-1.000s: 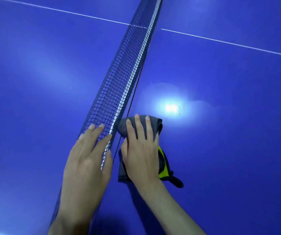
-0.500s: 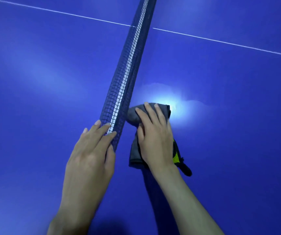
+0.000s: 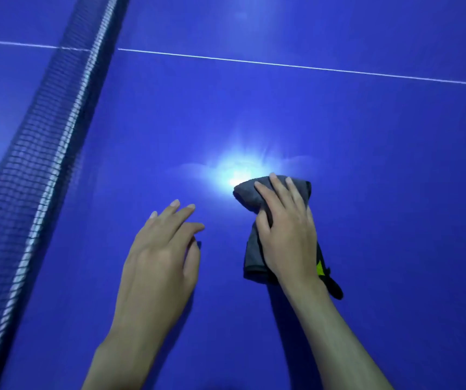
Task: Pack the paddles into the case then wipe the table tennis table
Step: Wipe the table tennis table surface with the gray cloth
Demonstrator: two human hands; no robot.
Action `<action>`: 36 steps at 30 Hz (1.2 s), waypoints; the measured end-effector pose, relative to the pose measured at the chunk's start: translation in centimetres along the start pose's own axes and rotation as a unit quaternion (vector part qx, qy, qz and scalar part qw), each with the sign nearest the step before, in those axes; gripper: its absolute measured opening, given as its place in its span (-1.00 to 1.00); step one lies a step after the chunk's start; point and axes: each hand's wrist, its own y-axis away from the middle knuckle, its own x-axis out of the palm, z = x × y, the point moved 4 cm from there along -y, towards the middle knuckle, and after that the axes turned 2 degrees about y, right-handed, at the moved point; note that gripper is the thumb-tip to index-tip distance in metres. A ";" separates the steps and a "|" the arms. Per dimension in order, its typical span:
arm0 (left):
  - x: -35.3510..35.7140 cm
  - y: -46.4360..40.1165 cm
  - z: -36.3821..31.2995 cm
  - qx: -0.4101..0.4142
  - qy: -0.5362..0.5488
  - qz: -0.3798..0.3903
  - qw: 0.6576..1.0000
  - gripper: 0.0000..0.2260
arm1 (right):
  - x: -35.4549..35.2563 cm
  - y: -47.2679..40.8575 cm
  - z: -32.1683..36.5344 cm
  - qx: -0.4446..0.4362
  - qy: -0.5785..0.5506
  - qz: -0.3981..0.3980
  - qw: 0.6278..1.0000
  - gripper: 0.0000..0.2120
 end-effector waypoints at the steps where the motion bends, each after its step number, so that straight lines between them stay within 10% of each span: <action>1: 1.0 -0.4 -1.3 0.001 0.003 0.004 1.000 -0.78 | -0.7 -0.1 -1.7 0.010 -0.001 0.000 1.000 -0.54; 19: 11.6 -4.8 -15.8 0.024 -0.011 0.041 0.999 -0.73 | -9.0 -3.0 -24.2 0.083 -0.002 -0.042 0.996 -0.55; 36: 0.7 -1.9 -2.4 -0.093 -0.048 -0.064 0.992 -0.66 | -1.9 -10.1 -7.8 -0.002 0.019 -0.010 1.000 -0.52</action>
